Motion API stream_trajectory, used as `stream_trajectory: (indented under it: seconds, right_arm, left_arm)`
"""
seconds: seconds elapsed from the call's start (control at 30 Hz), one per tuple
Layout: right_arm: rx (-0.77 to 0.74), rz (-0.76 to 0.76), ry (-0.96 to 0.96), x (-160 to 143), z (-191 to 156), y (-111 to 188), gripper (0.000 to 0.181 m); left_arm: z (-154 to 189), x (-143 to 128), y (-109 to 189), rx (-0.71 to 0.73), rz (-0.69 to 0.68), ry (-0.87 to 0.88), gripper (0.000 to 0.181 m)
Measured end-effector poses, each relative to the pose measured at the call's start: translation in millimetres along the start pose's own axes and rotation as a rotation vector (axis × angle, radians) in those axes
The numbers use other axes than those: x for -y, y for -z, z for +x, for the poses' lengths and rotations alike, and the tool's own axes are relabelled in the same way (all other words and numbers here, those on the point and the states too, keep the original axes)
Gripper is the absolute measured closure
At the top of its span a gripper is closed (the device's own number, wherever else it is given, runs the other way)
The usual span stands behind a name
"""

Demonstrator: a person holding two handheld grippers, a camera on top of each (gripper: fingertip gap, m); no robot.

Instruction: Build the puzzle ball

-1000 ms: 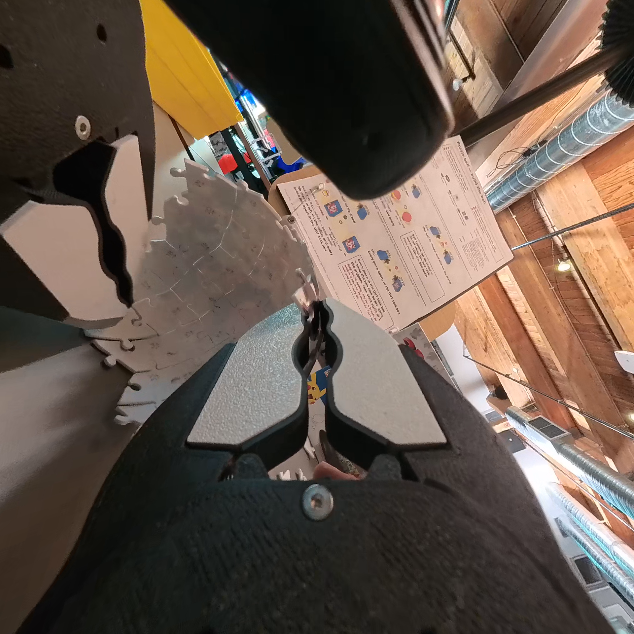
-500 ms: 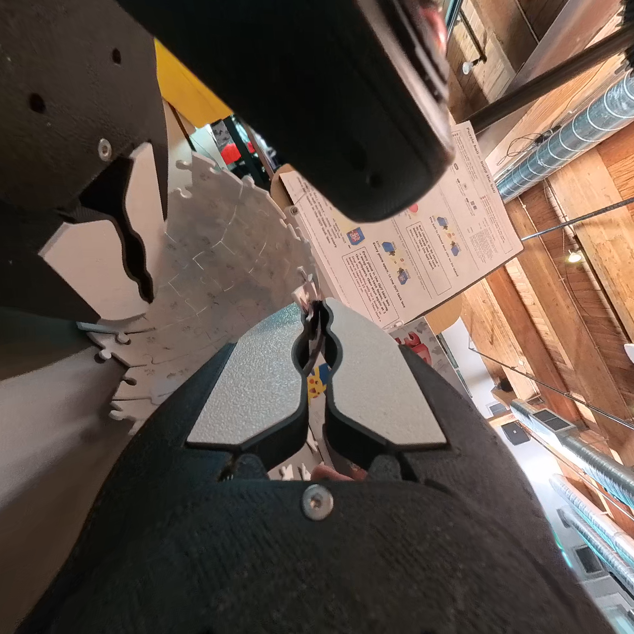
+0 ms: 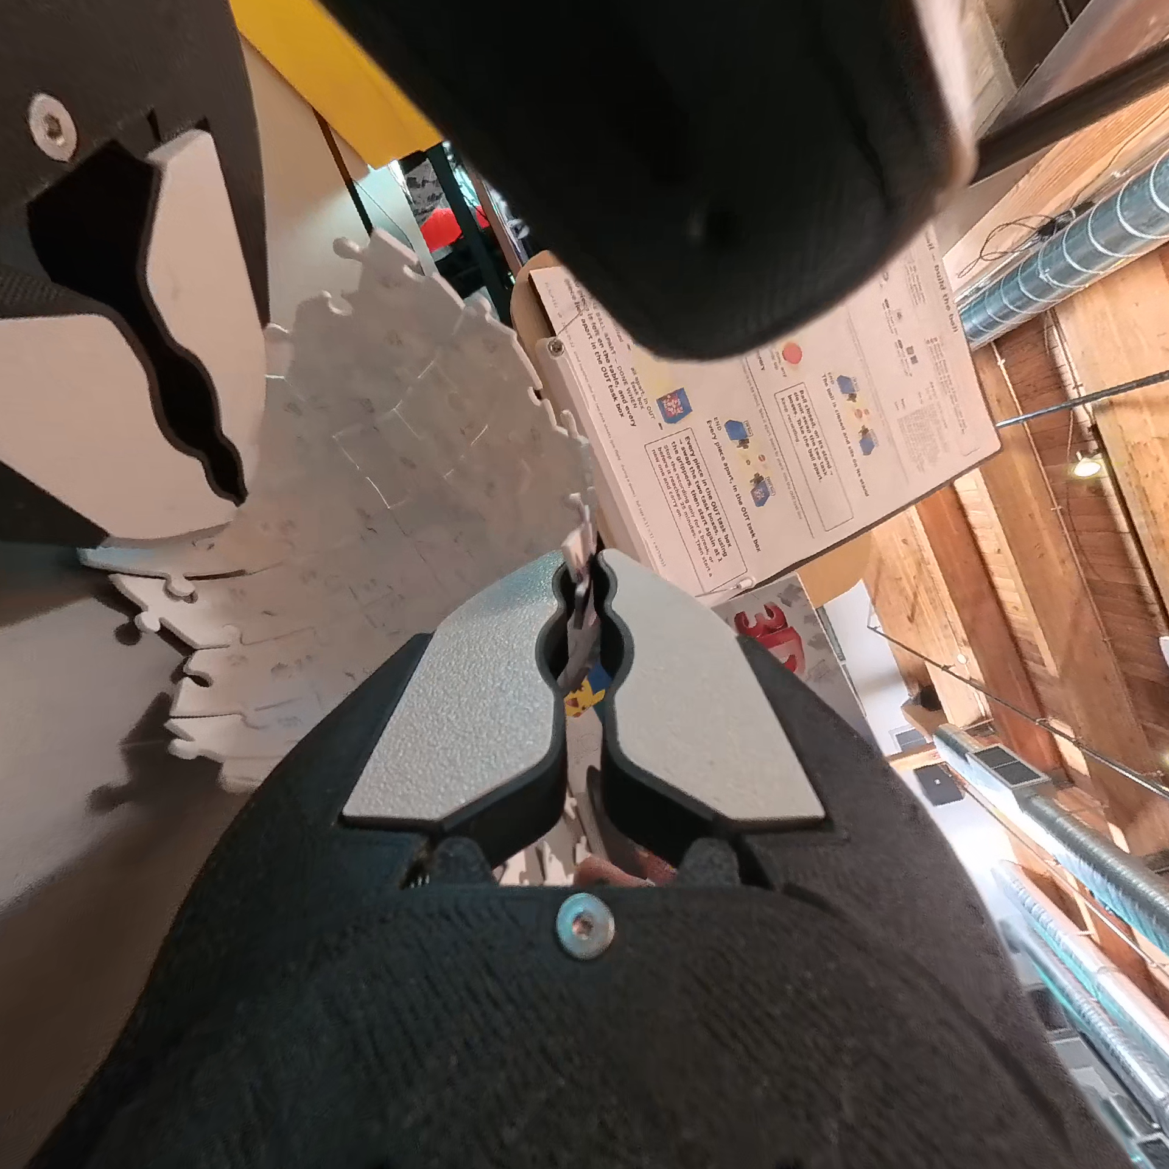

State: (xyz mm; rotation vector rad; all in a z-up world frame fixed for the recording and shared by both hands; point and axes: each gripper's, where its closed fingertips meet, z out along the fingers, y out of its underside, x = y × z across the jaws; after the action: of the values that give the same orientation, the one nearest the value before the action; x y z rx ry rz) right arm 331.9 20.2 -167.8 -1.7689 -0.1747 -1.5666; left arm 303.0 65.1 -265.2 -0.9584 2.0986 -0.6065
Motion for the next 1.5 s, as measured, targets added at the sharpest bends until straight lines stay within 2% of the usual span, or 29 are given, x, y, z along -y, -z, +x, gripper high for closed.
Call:
stream_trajectory:
  seconds: [0.27,0.63,0.77,0.9,1.0,1.17,1.5]
  right_arm:
    - [-0.002,0.035,0.049,11.2,-1.1,2.1,0.178]
    - [0.008,0.072,0.035,14.4,-1.7,3.0,0.178]
    - [0.005,0.068,0.036,14.6,-1.5,3.5,0.178]
    - [0.006,0.07,0.036,15.5,-1.4,4.4,0.178]
    - [0.005,0.08,0.033,18.2,-1.3,5.6,0.178]
    - [-0.004,0.096,0.031,22.4,-1.3,8.2,0.178]
    - [-0.01,0.089,-0.009,18.6,-1.1,8.2,0.178]
  left_arm:
    - [6.4,6.8,0.0,-0.032,0.039,-0.054,0.181]
    - [5.2,4.5,-8.4,-0.051,-0.031,-0.057,0.181]
    - [1.7,3.6,-5.4,-0.041,-0.016,0.033,0.176]
    - [8.8,1.3,8.6,-0.115,-0.033,0.125,0.18]
    - [9.3,-3.6,14.4,-0.109,-0.066,0.143,0.181]
    - [10.0,-11.6,6.8,-0.091,-0.144,0.168,0.176]
    - [6.5,-7.5,0.7,-0.051,-0.173,0.266,0.174]
